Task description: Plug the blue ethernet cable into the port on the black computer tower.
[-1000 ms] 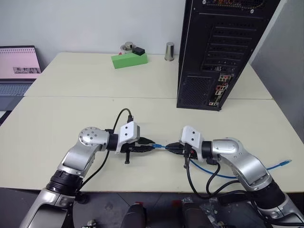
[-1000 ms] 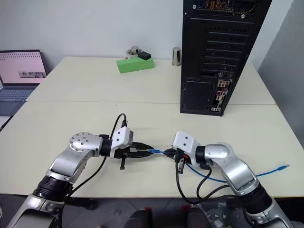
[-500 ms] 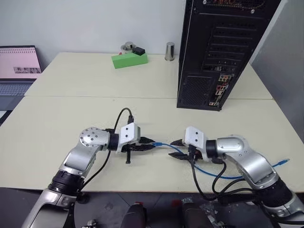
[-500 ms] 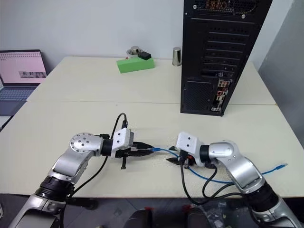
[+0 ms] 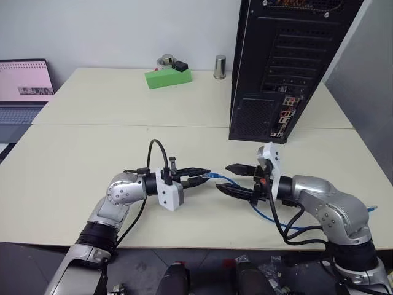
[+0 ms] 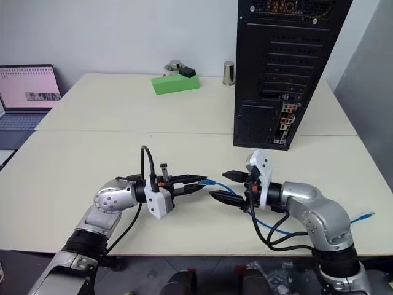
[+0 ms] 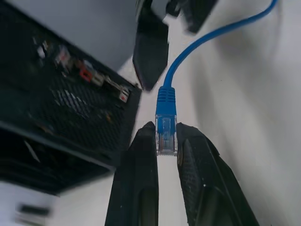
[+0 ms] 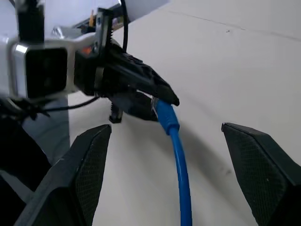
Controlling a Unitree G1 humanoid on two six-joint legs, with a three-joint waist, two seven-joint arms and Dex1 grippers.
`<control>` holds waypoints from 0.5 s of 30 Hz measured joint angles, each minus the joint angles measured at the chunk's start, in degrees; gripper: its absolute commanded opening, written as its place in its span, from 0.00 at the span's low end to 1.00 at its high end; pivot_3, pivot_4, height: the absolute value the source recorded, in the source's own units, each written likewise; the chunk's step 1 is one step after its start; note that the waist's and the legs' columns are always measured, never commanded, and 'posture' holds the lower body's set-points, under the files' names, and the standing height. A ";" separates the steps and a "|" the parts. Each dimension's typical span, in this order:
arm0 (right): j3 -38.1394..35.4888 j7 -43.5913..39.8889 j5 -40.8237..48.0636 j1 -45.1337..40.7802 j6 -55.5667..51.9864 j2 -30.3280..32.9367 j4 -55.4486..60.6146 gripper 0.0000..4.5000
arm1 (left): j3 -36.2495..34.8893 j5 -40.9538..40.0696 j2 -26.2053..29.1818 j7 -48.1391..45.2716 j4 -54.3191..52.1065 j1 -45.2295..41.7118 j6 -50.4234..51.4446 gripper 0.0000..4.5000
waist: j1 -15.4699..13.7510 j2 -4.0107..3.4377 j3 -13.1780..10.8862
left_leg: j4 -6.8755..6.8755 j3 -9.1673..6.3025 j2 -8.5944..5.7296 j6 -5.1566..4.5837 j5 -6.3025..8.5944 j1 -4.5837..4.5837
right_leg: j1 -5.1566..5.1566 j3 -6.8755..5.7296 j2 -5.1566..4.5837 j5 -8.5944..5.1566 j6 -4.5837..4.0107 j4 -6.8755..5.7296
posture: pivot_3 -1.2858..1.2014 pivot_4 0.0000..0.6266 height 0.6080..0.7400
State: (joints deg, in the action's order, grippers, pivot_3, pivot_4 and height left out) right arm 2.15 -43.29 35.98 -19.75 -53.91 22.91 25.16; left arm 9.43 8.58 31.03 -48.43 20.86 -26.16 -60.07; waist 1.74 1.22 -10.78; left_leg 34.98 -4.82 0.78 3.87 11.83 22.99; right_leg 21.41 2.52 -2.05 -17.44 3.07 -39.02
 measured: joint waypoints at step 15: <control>-0.96 5.30 7.52 -1.55 -3.22 -2.18 -0.34 0.55 | -0.77 12.66 1.54 15.52 4.64 -3.89 -11.41 0.06 | 0.14 0.00 0.00 | -0.01 -0.01 0.01 0.00 0.00 0.00 | 0.01 -0.03 0.01 0.00 0.01 -0.03 | 0.52 0.24 1.00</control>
State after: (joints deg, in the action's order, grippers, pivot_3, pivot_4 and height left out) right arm 1.19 -37.99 43.50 -21.30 -57.13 20.73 24.82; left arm 8.66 21.24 32.57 -32.91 25.50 -30.06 -71.48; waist 1.88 1.22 -10.78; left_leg 34.97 -4.83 0.79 3.87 11.83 22.98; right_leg 21.42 2.49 -2.04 -17.43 3.08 -39.05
